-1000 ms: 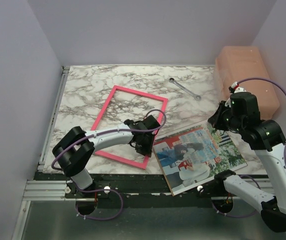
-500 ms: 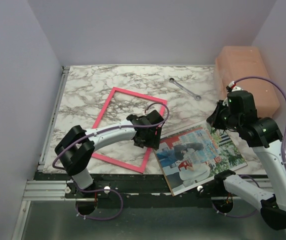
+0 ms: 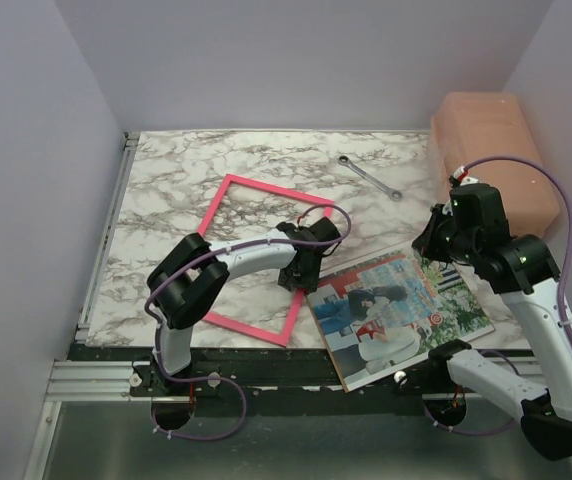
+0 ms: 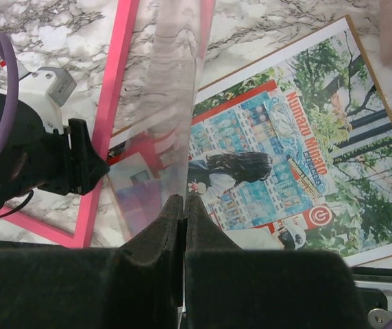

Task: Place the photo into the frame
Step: Turn over the photo frame at the center of the board.

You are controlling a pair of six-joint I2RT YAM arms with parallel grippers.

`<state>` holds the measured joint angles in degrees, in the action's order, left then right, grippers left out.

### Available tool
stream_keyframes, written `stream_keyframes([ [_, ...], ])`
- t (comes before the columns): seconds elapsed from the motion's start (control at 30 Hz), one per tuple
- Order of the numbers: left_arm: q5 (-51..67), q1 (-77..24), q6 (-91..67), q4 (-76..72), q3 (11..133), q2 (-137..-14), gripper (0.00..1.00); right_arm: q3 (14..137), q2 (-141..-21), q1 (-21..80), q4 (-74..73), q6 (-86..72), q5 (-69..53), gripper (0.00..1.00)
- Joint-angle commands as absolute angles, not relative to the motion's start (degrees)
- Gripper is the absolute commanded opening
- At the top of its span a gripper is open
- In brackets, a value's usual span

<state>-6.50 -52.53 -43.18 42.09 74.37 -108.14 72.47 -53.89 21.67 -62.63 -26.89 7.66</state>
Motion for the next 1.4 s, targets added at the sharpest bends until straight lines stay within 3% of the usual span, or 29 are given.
stream_keyframes([
  [0.0, -8.2, -52.3, -41.9, 42.7, 75.7, -109.5, 0.37, 71.7, -53.0, 21.6, -62.1, -26.7, 7.9, 0.0],
  [0.17, -6.9, -52.1, -41.5, 41.9, 74.9, -107.9, 0.05, 69.3, -53.0, 21.6, -59.4, -27.6, 4.2, 0.0],
  [0.23, -6.5, -51.9, -41.4, 41.9, 74.3, -105.9, 0.0, 68.4, -53.3, 21.6, -58.2, -27.9, 2.7, 0.0],
  [0.73, -2.5, -51.0, -37.1, 47.8, 78.7, -82.8, 0.0, 64.4, -56.5, 21.6, -48.7, -29.8, -5.4, 0.0],
  [1.1, 8.8, -51.0, -40.9, 40.1, 78.8, -71.2, 0.0, 59.8, -57.1, 21.6, -38.4, -36.8, -13.6, 0.0],
  [1.37, 17.8, -51.6, -47.5, 26.1, 72.9, -68.3, 0.0, 55.8, -55.6, 21.6, -32.7, -41.9, -15.5, 0.0],
])
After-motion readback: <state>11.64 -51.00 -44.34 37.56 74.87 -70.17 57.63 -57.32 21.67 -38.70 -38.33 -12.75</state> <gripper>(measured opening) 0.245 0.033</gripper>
